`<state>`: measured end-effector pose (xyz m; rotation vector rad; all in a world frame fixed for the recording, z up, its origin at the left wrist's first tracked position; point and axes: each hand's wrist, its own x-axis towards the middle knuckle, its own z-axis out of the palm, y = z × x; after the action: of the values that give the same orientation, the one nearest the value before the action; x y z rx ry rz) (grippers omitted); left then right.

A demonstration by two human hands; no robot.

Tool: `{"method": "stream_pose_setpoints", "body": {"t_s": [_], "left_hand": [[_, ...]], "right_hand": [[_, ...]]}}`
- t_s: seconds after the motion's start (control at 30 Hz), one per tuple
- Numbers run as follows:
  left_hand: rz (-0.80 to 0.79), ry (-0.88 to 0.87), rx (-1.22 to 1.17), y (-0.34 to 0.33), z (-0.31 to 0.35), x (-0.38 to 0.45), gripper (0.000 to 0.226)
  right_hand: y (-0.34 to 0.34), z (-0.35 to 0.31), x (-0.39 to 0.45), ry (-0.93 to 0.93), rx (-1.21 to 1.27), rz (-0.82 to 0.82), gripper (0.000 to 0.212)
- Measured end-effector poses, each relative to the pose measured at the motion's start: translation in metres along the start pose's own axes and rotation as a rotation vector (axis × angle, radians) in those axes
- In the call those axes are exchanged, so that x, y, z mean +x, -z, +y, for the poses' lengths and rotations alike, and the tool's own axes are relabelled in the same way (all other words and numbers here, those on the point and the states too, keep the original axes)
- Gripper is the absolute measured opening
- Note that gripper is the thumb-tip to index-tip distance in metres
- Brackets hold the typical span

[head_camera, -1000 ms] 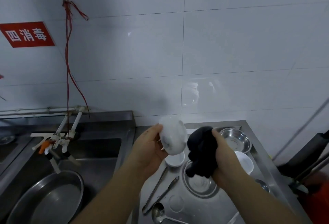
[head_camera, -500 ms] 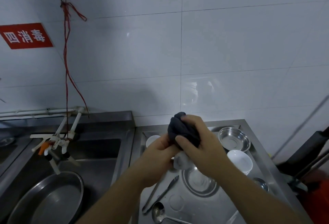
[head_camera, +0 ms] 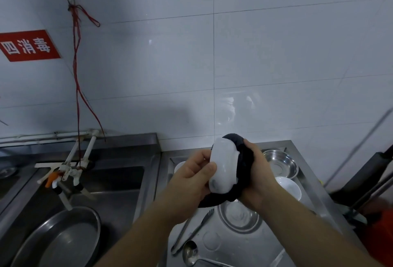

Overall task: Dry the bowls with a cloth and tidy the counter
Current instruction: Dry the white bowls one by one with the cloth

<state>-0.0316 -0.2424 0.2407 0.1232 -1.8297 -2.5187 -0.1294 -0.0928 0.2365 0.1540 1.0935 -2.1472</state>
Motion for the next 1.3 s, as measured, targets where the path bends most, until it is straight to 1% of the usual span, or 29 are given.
{"method": "stream_pose_setpoints", "body": {"t_s": [0.1, 0.17, 0.23, 0.27, 0.33, 0.43, 0.5, 0.57, 0.63, 0.7, 0.77, 0.83, 0.87, 0.9, 0.93, 1.0, 1.07, 1.13, 1.2, 1.23, 1.3], "left_hand": [[-0.001, 0.032, 0.008, -0.005, -0.005, -0.001, 0.03], [0.013, 0.087, -0.066, -0.008, -0.002, 0.001, 0.038], [0.016, 0.139, -0.17, -0.011, 0.007, 0.004, 0.045], [0.013, 0.159, -0.204, -0.012, 0.014, 0.005, 0.046], [0.031, 0.183, -0.199, -0.014, 0.023, 0.009, 0.039], [0.041, 0.162, -0.173, -0.015, 0.026, 0.01, 0.037], [0.048, 0.09, -0.097, -0.02, 0.022, 0.008, 0.034], [0.043, -0.009, 0.099, -0.027, 0.014, 0.005, 0.03], [0.017, -0.09, 0.272, -0.033, 0.004, 0.003, 0.033], [-0.001, -0.105, 0.331, -0.033, -0.001, 0.004, 0.038], [-0.03, -0.064, 0.268, -0.03, 0.004, 0.006, 0.039], [-0.021, 0.022, 0.075, -0.024, 0.011, 0.01, 0.035], [-0.007, 0.075, -0.026, -0.021, 0.014, 0.013, 0.031], [-0.001, 0.106, -0.073, -0.018, 0.016, 0.015, 0.028], [-0.005, 0.106, -0.067, -0.016, 0.015, 0.017, 0.026], [-0.06, 0.057, -0.044, -0.015, 0.01, 0.018, 0.029], [-0.097, -0.01, 0.024, -0.02, 0.003, 0.016, 0.034], [-0.06, -0.085, 0.245, -0.023, -0.006, 0.013, 0.035], [-0.009, -0.138, 0.443, -0.026, -0.017, 0.011, 0.032], [-0.007, -0.138, 0.468, -0.027, -0.02, 0.01, 0.031], [-0.043, -0.106, 0.416, -0.029, -0.02, 0.008, 0.032]], "right_hand": [[0.003, 0.004, 0.0, -0.02, 0.029, 0.016, 0.056], [0.004, 0.0, 0.0, -0.001, -0.019, 0.036, 0.051], [0.003, -0.006, 0.0, 0.023, -0.088, 0.052, 0.055], [0.001, -0.008, 0.001, 0.037, -0.123, 0.053, 0.057], [-0.004, -0.012, 0.001, 0.093, -0.182, 0.043, 0.058], [-0.007, -0.011, -0.001, 0.11, -0.105, 0.054, 0.049], [-0.006, -0.006, -0.002, 0.081, -0.042, 0.06, 0.04], [-0.006, 0.0, -0.003, 0.008, 0.009, 0.071, 0.035], [-0.007, 0.002, -0.005, -0.063, 0.025, 0.08, 0.036], [-0.006, 0.0, -0.005, -0.082, 0.002, 0.09, 0.037], [-0.002, -0.005, -0.005, -0.035, -0.013, 0.109, 0.033], [0.001, -0.012, -0.004, 0.051, -0.033, 0.114, 0.027], [0.001, -0.014, -0.004, 0.086, -0.051, 0.109, 0.028], [0.0, -0.015, -0.004, 0.103, -0.071, 0.113, 0.032], [0.0, -0.015, -0.005, 0.112, -0.074, 0.13, 0.036], [-0.002, -0.011, -0.006, 0.141, -0.033, 0.162, 0.038], [-0.006, -0.005, -0.008, 0.114, 0.026, 0.176, 0.031], [-0.007, 0.001, -0.01, 0.004, 0.066, 0.18, 0.027], [-0.004, 0.003, -0.01, -0.06, 0.04, 0.188, 0.026], [-0.003, 0.002, -0.01, -0.07, 0.029, 0.194, 0.025], [0.001, 0.0, -0.01, -0.048, 0.029, 0.193, 0.025]]}}
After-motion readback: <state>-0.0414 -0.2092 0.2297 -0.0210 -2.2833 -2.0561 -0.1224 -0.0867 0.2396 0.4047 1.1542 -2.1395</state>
